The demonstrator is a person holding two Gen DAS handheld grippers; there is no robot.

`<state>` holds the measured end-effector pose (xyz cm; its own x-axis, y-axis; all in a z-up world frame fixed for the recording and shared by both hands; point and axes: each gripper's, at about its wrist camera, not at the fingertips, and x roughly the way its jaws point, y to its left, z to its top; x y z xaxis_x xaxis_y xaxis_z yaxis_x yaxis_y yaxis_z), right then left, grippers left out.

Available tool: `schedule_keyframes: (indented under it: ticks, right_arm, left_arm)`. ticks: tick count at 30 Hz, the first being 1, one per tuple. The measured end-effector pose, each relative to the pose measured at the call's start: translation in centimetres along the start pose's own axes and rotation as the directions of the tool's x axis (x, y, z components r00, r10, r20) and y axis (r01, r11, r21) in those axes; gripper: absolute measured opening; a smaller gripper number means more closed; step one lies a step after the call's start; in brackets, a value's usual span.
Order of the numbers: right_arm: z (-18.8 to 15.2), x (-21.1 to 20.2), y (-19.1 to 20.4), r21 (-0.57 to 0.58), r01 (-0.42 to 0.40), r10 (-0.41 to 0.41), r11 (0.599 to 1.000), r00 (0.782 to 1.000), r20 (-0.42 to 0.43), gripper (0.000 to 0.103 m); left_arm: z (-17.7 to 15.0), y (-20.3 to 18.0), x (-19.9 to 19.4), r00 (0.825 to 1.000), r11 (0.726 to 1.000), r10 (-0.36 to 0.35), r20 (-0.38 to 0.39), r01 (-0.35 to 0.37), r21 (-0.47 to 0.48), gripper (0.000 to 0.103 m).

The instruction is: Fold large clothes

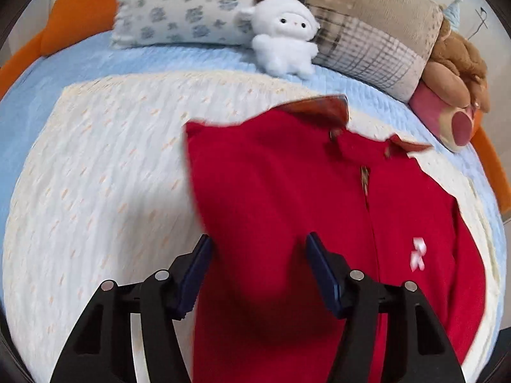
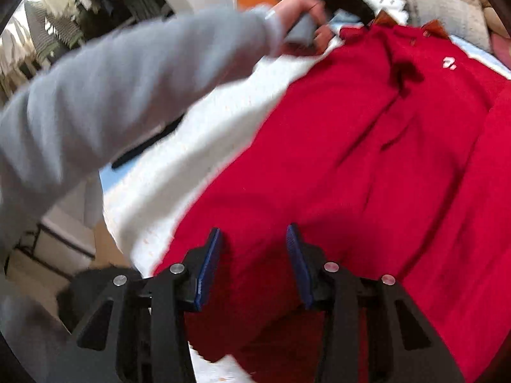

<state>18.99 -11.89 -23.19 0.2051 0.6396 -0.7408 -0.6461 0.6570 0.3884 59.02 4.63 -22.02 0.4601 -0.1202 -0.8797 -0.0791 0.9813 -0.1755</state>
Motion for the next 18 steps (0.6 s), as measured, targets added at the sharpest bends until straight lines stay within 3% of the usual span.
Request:
schedule_keyframes:
  ticks: [2, 5, 7, 10, 14, 18]
  right_arm:
    - [-0.4, 0.9, -0.5, -0.020, 0.001, -0.002, 1.000, 1.000, -0.014, 0.042]
    - [-1.1, 0.9, -0.9, -0.014, -0.021, 0.021, 1.000, 1.000, 0.004, 0.042]
    - [-1.2, 0.7, -0.8, -0.005, -0.020, 0.020, 1.000, 1.000, 0.020, 0.042]
    - [-2.1, -0.5, -0.7, 0.007, -0.026, 0.026, 1.000, 0.998, 0.053, 0.045]
    - [-3.8, -4.8, -1.4, 0.122, -0.103, 0.083, 0.987, 0.983, 0.162, 0.079]
    - [-8.3, -10.0, -3.0, 0.271, -0.033, -0.033, 0.962, 0.972, 0.233, 0.081]
  left_arm:
    - [0.9, -1.5, 2.1, 0.999, 0.998, 0.038, 0.009, -0.039, 0.042, 0.069]
    - [1.3, -3.6, 4.8, 0.988, 0.982, 0.144, 0.051, -0.149, 0.117, 0.089]
    - [1.3, -4.4, 5.3, 0.980, 0.972, 0.183, 0.082, -0.193, 0.134, 0.090]
    - [1.0, -4.2, 3.9, 0.988, 0.983, 0.130, 0.078, -0.139, 0.118, 0.086]
    - [-1.3, -5.3, -0.7, 0.994, 0.980, 0.061, 0.092, -0.077, 0.183, 0.088]
    - [-5.2, -8.7, -5.6, 0.993, 0.954, 0.009, 0.116, -0.043, 0.296, 0.092]
